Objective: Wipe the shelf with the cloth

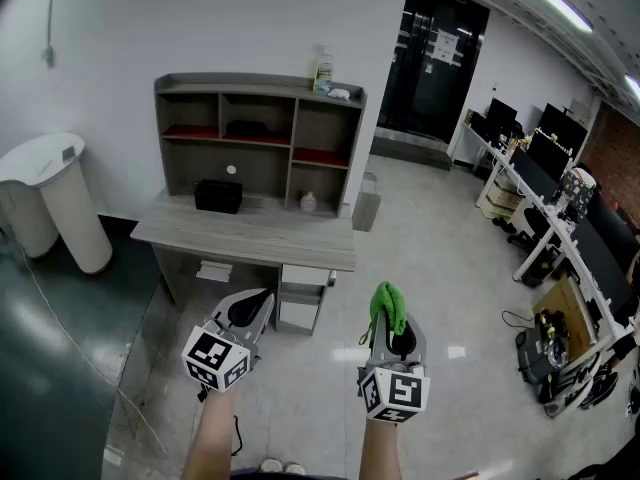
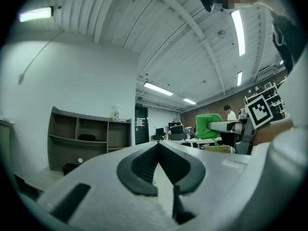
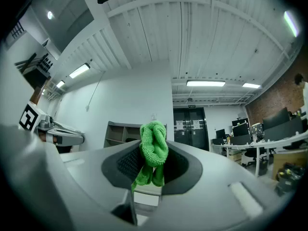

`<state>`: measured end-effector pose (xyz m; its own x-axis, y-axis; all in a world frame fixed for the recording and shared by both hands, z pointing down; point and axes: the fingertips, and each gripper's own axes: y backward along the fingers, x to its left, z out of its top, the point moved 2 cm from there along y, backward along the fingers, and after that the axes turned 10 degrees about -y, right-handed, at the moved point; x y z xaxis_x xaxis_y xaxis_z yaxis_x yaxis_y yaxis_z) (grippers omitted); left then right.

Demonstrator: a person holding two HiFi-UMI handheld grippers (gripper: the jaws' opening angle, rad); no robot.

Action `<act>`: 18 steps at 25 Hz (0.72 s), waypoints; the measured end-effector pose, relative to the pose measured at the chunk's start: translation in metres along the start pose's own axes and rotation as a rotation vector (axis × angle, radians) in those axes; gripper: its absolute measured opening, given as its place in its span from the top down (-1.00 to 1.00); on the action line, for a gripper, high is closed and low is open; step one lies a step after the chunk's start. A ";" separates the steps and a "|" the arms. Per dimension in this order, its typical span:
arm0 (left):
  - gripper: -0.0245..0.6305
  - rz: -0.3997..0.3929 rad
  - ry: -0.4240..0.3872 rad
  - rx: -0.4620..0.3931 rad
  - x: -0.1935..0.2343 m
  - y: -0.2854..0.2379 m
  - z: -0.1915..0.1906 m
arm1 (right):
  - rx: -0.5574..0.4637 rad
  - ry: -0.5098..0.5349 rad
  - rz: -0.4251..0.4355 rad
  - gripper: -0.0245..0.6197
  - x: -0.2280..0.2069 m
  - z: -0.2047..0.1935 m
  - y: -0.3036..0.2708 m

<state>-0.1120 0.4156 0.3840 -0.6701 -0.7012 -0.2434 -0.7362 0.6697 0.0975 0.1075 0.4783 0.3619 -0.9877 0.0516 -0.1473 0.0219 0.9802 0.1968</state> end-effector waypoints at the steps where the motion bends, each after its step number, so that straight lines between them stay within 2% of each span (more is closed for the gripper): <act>1: 0.93 0.000 -0.001 0.001 0.000 -0.002 0.000 | 0.001 -0.002 0.000 0.60 -0.002 0.000 -0.001; 18: 0.93 -0.009 0.005 0.022 0.022 -0.010 -0.021 | 0.010 -0.052 -0.011 0.59 -0.002 -0.016 -0.027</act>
<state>-0.1209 0.3882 0.3977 -0.6638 -0.7086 -0.2394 -0.7401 0.6684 0.0738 0.1068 0.4484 0.3722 -0.9785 0.0507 -0.1997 0.0131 0.9827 0.1849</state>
